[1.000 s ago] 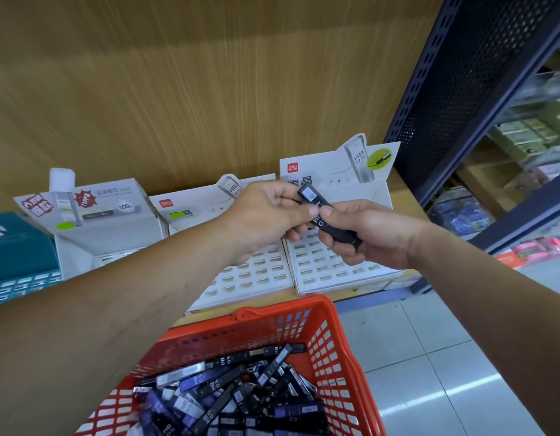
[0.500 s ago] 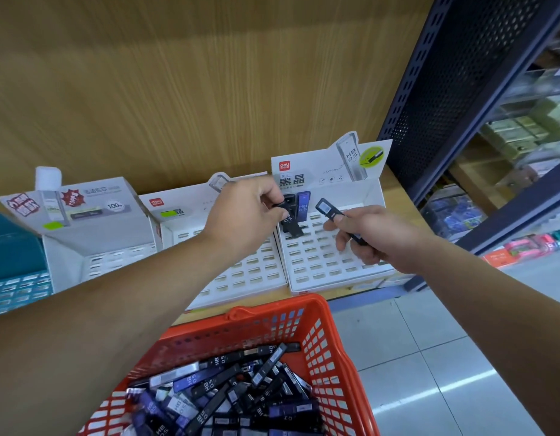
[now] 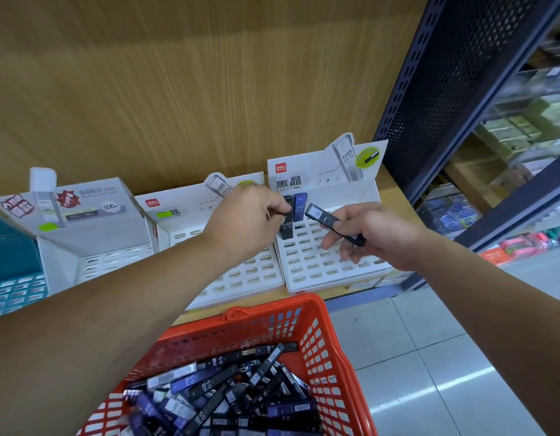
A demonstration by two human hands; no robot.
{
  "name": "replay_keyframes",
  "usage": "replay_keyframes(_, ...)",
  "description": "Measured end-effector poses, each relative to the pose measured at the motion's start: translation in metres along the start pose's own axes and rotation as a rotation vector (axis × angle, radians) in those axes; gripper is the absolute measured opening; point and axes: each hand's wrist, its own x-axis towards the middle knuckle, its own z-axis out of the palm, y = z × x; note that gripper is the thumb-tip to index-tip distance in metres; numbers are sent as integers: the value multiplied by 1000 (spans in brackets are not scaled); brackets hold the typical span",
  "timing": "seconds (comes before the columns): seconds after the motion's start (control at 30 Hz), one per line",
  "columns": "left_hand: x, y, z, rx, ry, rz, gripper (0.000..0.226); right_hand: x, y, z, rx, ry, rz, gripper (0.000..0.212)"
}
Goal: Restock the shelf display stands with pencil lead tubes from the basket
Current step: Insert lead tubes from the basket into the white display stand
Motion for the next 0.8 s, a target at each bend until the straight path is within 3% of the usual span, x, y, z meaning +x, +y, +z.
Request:
replay_keyframes(0.07,0,1,0,4,40,34,5,-2,-1,0,-2,-18,-13,18)
replay_keyframes(0.13,0,4,0,-57,69,89,10,-4,-5,1,-4,-40,-23,20)
replay_keyframes(0.23,-1,4,-1,-93,-64,220,29,-6,-14,5,104,-69,-10,25)
replay_keyframes(0.3,-2,3,0,-24,-97,284,23,-6,-22,8,193,-78,-5,19)
replay_keyframes(0.4,-3,4,-1,-21,-30,252,11,-9,-29,14,273,-182,8,19)
replay_keyframes(0.5,-3,8,-9,-134,-77,102,7,-12,-29,16,263,-246,-25,25)
replay_keyframes(0.67,1,14,-26,-407,-115,-134,6,-2,-19,16,-67,112,-113,21)
replay_keyframes(0.8,4,5,-31,-253,-131,-127,4,7,2,15,-463,362,-174,24)
